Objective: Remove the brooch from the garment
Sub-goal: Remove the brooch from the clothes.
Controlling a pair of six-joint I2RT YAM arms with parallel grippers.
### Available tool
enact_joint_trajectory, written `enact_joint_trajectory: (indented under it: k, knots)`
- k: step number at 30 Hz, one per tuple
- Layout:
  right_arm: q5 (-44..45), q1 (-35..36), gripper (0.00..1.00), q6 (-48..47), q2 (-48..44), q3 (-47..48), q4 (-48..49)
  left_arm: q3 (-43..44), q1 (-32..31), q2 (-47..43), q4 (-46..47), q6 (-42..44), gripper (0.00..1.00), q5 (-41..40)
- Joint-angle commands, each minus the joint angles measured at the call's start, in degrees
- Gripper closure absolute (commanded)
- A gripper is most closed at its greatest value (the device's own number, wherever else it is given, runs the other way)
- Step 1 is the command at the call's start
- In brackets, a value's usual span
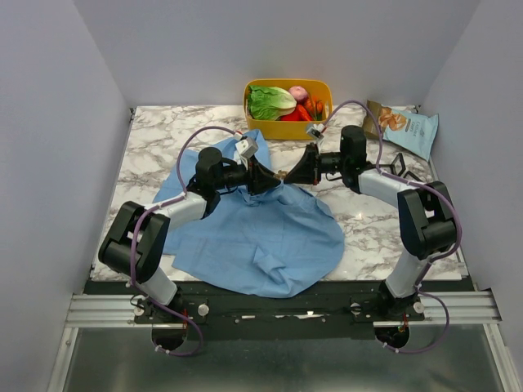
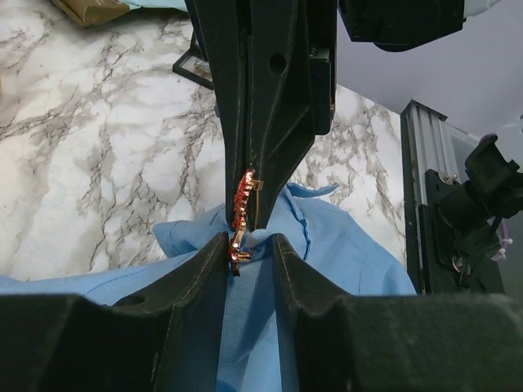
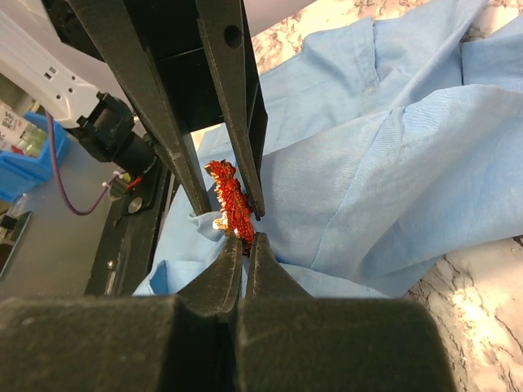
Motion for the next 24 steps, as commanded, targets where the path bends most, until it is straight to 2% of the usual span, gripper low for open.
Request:
enact_joint_trajectory:
  k: [1,4,6,18,24]
  knots:
    - [-0.46,0.48,0.99,0.23,1.21,0.97,0.00,0.21,-0.85,-0.93,3.82,-0.25,0.66,2.59]
    - [-0.82,0.48,0.99,0.58,1.03,0.88,0.44,-0.05,-0.76,-0.85,3.56,0.18,0.71,2.24]
    - [-1.43,0.39,0.99,1.19,0.94,0.88,1.22,-0.14,-0.67,-0.85,3.12,0.71,0.71,2.15]
    - [-1.52,-0.40,0.99,9.54,1.12,-0.70,10.89,2.58,-0.50,-0.85,-4.43,4.92,0.57,2.77]
    - [-1.52,-0.75,0.99,9.55,1.03,-1.23,11.16,3.20,0.29,-1.90,-6.28,5.37,0.57,2.59]
